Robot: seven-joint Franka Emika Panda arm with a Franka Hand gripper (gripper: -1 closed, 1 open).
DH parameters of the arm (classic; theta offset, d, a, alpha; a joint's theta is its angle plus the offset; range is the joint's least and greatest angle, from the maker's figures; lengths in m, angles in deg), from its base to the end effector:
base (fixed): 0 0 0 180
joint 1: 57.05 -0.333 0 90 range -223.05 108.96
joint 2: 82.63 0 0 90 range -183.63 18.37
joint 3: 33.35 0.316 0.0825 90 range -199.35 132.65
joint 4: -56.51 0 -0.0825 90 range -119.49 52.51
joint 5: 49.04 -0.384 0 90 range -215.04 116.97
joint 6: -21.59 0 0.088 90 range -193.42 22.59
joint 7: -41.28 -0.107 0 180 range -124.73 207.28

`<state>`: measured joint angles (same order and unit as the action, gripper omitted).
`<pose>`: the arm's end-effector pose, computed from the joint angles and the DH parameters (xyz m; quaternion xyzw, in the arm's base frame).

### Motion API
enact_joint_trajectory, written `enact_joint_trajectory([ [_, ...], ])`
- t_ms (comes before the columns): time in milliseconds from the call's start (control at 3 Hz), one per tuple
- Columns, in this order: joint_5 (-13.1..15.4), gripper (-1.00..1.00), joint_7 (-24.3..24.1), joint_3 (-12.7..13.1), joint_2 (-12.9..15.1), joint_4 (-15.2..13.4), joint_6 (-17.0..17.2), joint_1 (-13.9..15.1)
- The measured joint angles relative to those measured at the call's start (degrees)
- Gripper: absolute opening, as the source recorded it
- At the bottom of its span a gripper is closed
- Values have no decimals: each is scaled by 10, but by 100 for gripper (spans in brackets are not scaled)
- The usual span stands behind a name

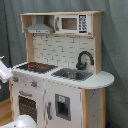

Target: Play with the kitchen

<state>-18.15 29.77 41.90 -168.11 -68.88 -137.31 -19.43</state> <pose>0.2580 0.5069 0.4657 0.4393 0.4187 0.5220 0.5993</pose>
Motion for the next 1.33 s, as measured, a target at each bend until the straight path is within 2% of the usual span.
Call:
enact_joint_trajectory([
  [333,0,100,-21,24,0,-40,-4,-28],
  [667,0,100,-67,41,0,-74,-32,-32],
  [1333,0,100,-166,48,2,-124,-92,-25],
])
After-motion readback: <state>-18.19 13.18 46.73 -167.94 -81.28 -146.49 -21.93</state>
